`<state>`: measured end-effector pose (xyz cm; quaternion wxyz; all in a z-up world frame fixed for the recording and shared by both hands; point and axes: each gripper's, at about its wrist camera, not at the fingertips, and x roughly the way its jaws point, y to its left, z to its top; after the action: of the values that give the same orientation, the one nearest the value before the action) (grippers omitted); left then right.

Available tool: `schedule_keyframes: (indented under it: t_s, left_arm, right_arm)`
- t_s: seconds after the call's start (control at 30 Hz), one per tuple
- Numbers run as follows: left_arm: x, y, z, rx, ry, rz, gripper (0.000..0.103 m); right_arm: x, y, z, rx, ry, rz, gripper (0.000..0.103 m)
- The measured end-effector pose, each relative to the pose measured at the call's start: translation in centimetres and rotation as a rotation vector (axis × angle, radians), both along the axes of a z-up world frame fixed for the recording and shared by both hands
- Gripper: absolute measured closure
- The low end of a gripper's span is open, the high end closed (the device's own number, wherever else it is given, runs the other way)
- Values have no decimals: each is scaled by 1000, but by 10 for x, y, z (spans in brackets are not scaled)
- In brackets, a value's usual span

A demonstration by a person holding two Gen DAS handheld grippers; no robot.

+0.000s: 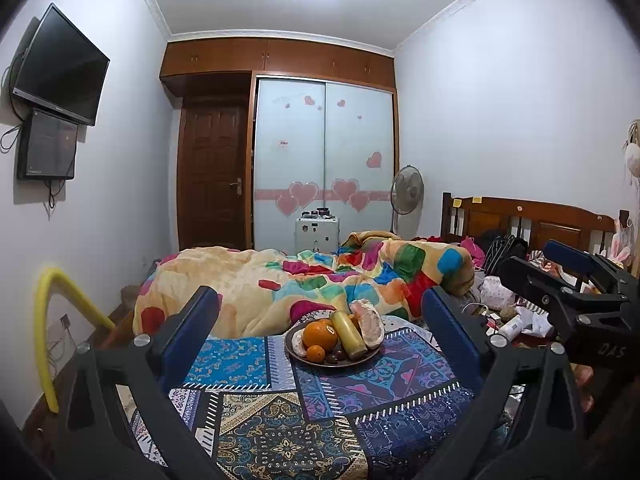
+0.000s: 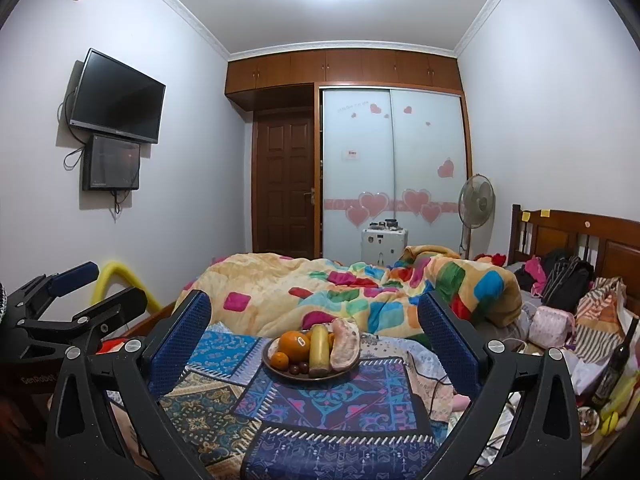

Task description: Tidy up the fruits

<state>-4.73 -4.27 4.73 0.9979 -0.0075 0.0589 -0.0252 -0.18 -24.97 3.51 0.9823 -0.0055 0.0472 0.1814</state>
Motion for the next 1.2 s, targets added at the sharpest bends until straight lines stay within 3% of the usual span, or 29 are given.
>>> schedule_keyframes:
  t_s: [1.2]
  left_arm:
    - [7,5,-4,-14,24,-8,0]
  right_arm:
    - [2,-1,-2,0,3,-2,0]
